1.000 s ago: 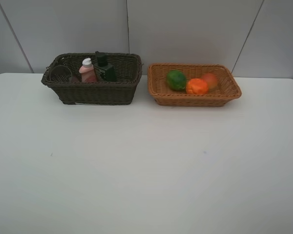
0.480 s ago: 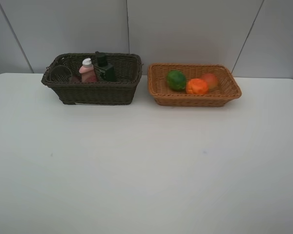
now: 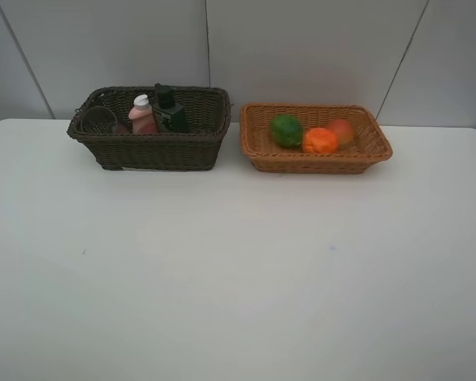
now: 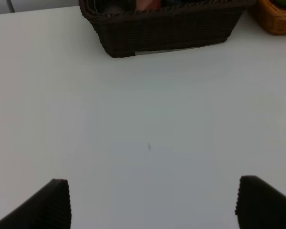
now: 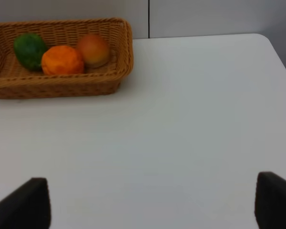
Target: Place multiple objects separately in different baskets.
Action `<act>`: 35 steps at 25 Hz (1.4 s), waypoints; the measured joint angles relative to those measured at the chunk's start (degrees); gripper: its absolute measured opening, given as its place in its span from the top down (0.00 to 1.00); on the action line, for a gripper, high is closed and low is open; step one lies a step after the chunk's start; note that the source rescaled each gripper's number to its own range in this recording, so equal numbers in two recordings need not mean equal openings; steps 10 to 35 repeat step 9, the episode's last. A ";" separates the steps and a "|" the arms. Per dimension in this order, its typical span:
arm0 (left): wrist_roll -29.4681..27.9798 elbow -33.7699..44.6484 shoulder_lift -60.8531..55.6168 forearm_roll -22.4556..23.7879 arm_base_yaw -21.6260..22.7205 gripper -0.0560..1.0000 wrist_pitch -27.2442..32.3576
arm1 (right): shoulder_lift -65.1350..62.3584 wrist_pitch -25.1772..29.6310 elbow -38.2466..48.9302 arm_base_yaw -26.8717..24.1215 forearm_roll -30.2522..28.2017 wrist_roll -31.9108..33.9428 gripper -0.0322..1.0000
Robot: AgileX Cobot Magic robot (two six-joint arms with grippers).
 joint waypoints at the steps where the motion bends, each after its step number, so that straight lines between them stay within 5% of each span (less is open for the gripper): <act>1: 0.00 0.00 0.00 0.00 0.00 0.09 0.00 | 0.00 0.00 0.00 0.00 0.00 0.00 0.13; 35: 0.00 0.00 0.00 0.00 0.00 0.09 0.00 | 0.00 0.00 0.00 0.00 0.00 0.00 0.13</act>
